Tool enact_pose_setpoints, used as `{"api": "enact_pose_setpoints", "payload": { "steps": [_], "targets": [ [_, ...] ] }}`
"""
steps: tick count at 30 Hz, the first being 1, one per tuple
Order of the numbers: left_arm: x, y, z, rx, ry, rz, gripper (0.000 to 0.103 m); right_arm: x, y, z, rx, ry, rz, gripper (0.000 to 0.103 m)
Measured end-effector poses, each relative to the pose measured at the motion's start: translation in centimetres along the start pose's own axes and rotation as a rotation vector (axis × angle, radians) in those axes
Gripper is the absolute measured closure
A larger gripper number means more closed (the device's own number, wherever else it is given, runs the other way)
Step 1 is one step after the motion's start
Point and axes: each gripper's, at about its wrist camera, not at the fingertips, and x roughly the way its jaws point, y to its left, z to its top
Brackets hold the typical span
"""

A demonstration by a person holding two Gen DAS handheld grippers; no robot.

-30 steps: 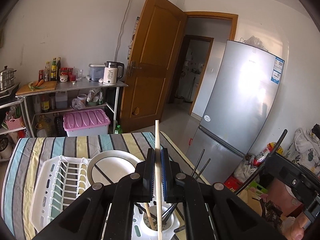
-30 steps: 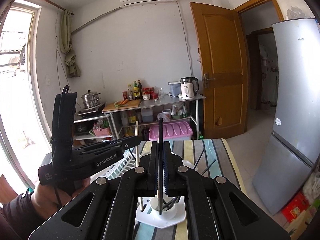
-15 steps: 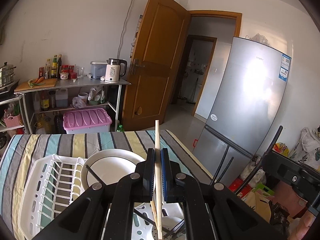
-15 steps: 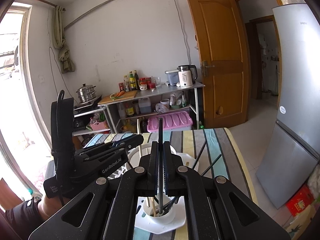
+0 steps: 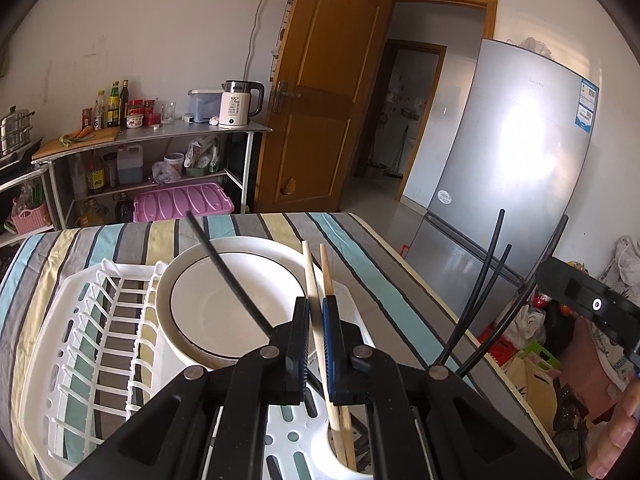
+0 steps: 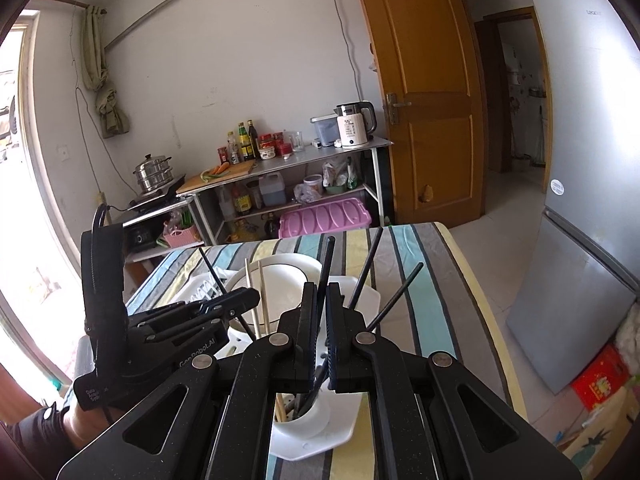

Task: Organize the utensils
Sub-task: 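Lower both chopsticks into the white cup and open both tools, then move both open tools back down to the loose chopsticks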

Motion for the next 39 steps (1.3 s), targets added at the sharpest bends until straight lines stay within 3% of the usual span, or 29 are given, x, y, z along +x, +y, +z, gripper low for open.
{"api": "enact_pose_setpoints", "payload": {
  "steps": [8,11,19,31,39],
  "targets": [
    [-1.2,0.5,0.0,-0.022,0.008,0.003,0.096,-0.1,-1.3,0.1,0.027,0.042,-0.037,0.098],
    [-2.5,0.6,-0.3,-0.022,0.002,0.004,0.096,-0.7,-1.1,-0.2,0.018,0.038,-0.037,0.090],
    [-7.5,0.4,-1.9,0.015,-0.012,0.023,0.096,-3.5,0.3,-2.0,-0.004,0.034,-0.036,0.089],
    [-16.4,0.5,-10.1,0.093,0.007,0.069,0.096,-8.4,4.3,-7.5,-0.049,0.035,0.032,0.088],
    [-19.4,0.8,-15.4,0.107,0.064,0.074,0.094,-9.5,6.9,-11.5,-0.069,0.076,0.074,0.088]
  ]
}}
